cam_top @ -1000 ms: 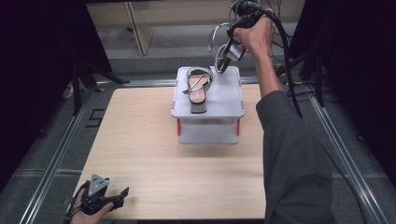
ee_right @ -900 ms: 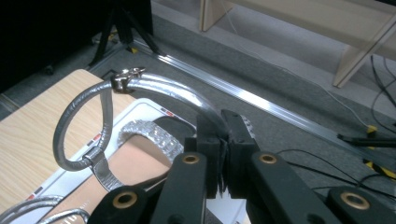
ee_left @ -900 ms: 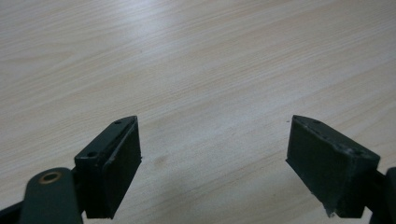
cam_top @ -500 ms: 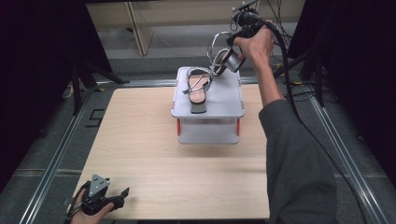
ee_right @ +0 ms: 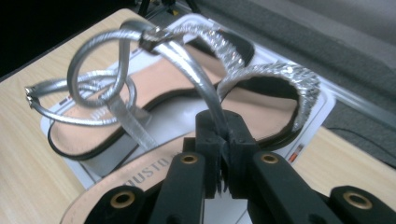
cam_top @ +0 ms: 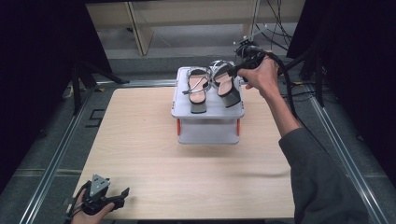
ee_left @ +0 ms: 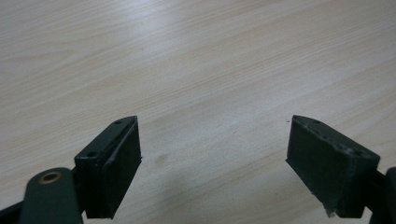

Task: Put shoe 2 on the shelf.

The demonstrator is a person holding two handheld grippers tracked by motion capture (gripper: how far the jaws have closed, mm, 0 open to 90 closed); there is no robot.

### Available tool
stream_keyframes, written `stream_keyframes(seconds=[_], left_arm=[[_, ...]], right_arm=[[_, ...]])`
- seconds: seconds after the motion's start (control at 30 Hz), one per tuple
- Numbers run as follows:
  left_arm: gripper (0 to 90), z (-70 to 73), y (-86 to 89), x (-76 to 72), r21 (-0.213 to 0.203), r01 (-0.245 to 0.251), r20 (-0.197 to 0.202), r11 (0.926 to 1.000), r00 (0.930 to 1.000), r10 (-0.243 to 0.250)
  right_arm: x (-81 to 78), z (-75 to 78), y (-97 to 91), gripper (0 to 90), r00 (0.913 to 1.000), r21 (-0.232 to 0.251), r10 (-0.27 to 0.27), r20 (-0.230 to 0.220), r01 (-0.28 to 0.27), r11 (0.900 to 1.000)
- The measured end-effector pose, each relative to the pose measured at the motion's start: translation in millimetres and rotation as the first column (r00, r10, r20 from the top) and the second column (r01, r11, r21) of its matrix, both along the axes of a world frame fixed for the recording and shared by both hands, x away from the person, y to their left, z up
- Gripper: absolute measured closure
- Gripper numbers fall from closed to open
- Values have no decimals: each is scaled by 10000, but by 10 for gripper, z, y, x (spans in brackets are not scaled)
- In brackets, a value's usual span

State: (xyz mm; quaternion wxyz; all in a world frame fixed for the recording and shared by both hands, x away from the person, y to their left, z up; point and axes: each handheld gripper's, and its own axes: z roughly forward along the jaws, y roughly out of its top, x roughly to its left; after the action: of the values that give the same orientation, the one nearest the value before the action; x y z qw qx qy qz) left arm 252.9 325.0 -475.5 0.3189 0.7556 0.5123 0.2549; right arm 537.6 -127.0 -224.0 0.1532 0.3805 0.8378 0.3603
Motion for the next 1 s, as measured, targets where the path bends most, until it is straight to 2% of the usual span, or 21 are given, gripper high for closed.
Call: stream_keyframes(seconds=[0.23,0.33,0.4,0.47,0.57,0.6,0.67,0.73,0.8,0.83,0.9,0.93,1.0], left_arm=[[171,0,-2,-1,14,14,-3,10000,10000,-14],[171,-2,-1,1,16,22,-18,10000,10000,-22],[171,-5,-3,3,-8,37,-16,10000,10000,-37],[171,-4,-2,2,18,53,-25,10000,10000,-53],[171,-2,-4,-1,24,27,-9,10000,10000,-27],[171,-2,-4,-1,22,30,-14,10000,10000,-30],[171,-3,6,4,188,94,-73,9998,9999,-92],[171,-2,3,2,135,85,-60,9999,9999,-84],[171,-2,3,2,137,71,-54,9999,10000,-70],[171,-6,-3,2,0,52,-26,10000,10000,-52],[171,-4,-3,1,46,60,-37,10000,10000,-60],[171,-3,4,4,198,81,-66,9998,9999,-80],[171,-5,-6,2,-2,75,-48,10000,10000,-75]], right_arm=[[-7,-183,0,853,9998,51,-73,-194,74,10000],[7,-278,22,852,9994,301,12,-350,-2,9995],[6,-307,50,851,9992,163,12,-401,-6,9999],[18,-322,56,851,9995,98,131,-294,-128,9999],[23,-348,82,851,9991,30,37,-419,-36,10000],[36,-366,77,851,9996,-10,-73,-282,73,10000],[41,-375,75,851,9996,-22,-78,-286,78,10000],[58,-427,61,850,9997,-100,-48,-251,45,9999],[57,-438,56,850,9996,-69,-70,-256,69,10000],[65,-448,50,851,9997,68,-107,-211,108,9999],[89,-433,27,853,9997,44,-91,-245,93,9999],[96,-430,28,854,9996,91,-178,-240,180,9998],[127,-422,22,856,9997,-22,-193,-169,192,9998]])
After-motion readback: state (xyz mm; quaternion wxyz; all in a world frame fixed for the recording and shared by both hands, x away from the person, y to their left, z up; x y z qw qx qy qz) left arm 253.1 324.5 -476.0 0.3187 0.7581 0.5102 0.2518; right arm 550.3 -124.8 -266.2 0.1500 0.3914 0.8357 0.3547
